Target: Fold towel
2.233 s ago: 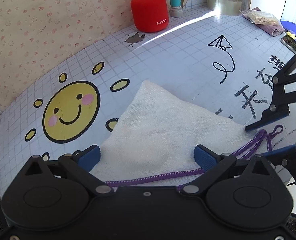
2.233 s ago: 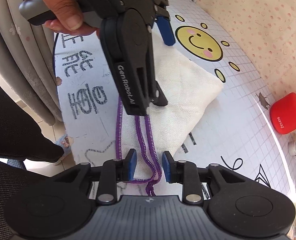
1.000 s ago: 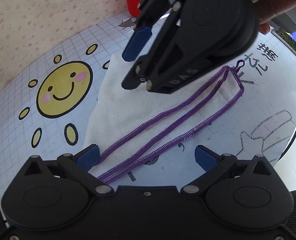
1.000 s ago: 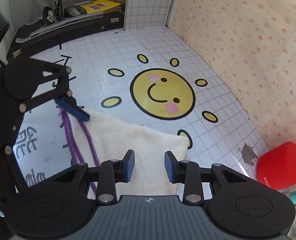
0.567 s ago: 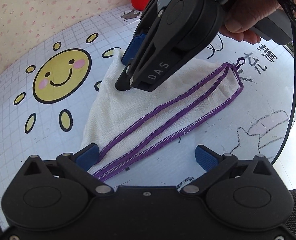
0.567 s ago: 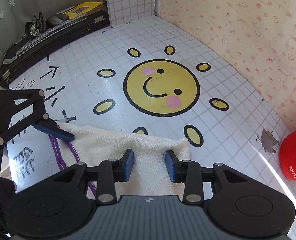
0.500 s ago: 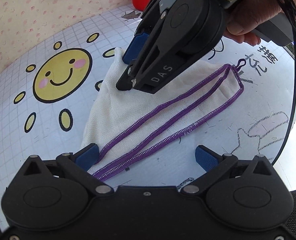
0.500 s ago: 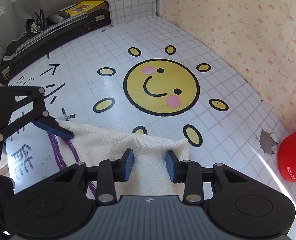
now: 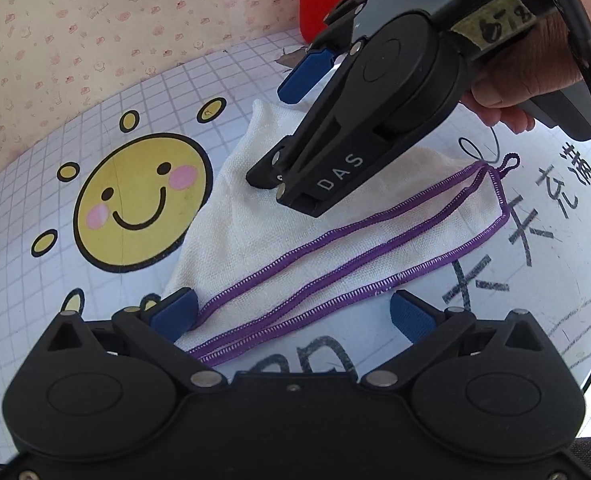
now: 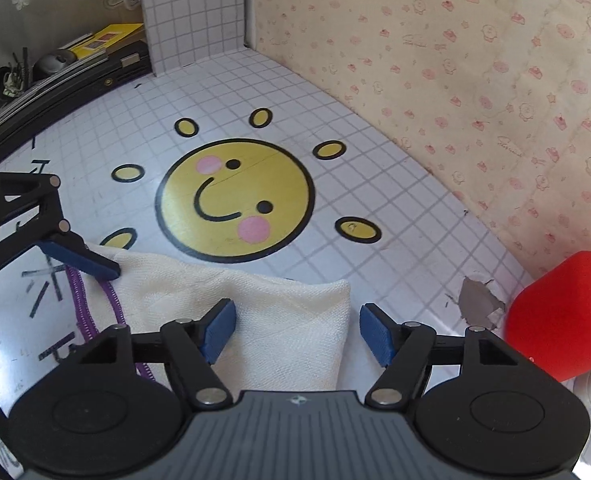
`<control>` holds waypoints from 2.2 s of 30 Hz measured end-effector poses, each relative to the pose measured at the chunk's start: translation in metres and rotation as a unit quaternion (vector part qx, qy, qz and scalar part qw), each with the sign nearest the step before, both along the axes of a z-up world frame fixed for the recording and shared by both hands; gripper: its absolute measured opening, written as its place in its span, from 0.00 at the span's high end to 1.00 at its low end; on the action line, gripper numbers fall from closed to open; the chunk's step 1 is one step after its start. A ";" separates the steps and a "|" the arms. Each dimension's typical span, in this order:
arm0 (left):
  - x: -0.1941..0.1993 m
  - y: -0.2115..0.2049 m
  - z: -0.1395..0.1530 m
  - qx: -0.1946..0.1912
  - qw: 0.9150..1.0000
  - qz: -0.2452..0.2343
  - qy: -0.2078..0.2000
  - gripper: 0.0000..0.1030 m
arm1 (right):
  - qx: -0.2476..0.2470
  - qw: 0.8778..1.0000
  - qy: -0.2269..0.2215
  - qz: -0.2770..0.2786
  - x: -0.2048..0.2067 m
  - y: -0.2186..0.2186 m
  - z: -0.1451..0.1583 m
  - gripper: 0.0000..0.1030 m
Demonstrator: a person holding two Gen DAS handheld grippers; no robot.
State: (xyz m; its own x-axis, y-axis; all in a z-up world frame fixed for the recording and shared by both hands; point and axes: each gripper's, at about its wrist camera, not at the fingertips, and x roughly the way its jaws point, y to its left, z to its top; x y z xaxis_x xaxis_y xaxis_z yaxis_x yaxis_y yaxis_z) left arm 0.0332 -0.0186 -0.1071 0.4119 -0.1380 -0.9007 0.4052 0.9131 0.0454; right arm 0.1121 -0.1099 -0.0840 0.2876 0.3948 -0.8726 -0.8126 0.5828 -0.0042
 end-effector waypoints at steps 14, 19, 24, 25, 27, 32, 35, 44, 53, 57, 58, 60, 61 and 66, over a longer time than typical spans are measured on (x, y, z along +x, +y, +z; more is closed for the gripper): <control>-0.042 -0.001 0.013 0.006 1.000 -0.023 0.002 0.01 | -0.041 0.997 -0.009 0.064 -0.036 0.018 -0.003 0.35; -0.047 0.002 0.013 0.006 1.000 -0.015 0.002 0.01 | -0.023 0.998 0.000 0.054 -0.044 0.013 0.004 0.35; -0.045 0.004 0.004 0.016 1.000 -0.010 0.001 0.01 | -0.012 0.998 0.005 0.069 -0.052 0.013 0.014 0.49; -0.046 0.006 0.004 0.016 1.000 -0.009 0.000 0.01 | -0.011 0.997 0.005 0.077 -0.053 0.015 0.014 0.56; -0.046 0.007 0.005 0.014 1.000 -0.008 -0.003 0.01 | -0.012 0.996 -0.001 0.088 -0.055 0.019 0.012 0.87; -0.040 0.010 0.005 0.016 1.000 -0.007 -0.012 0.01 | -0.023 0.993 -0.014 0.114 -0.061 0.032 0.004 0.90; -0.036 0.010 0.000 0.022 1.000 -0.008 -0.011 0.00 | -0.032 0.992 -0.022 0.121 -0.062 0.036 0.001 0.90; -0.030 0.015 -0.002 0.000 1.000 0.014 -0.002 0.01 | -0.034 0.991 -0.021 0.125 -0.061 0.036 -0.001 0.94; -0.030 0.015 -0.003 -0.004 1.000 0.019 -0.001 0.00 | -0.009 0.991 0.008 0.131 -0.057 0.030 0.012 0.96; -0.031 0.015 -0.004 -0.005 1.000 0.022 -0.003 0.00 | 0.003 0.990 0.023 0.141 -0.060 0.029 0.020 0.96; -0.031 0.014 -0.004 -0.005 1.000 0.023 -0.003 0.00 | 0.004 0.989 0.027 0.144 -0.060 0.029 0.021 0.96; -0.032 0.014 -0.004 -0.005 1.000 0.025 -0.005 0.00 | 0.008 0.988 0.033 0.149 -0.061 0.029 0.022 0.96; -0.032 0.013 -0.004 -0.005 1.000 0.027 -0.005 0.00 | 0.010 0.988 0.040 0.150 -0.062 0.030 0.021 0.96; -0.038 0.009 -0.002 0.013 0.999 0.028 -0.013 0.01 | 0.001 0.987 0.060 0.150 -0.064 0.033 0.003 0.96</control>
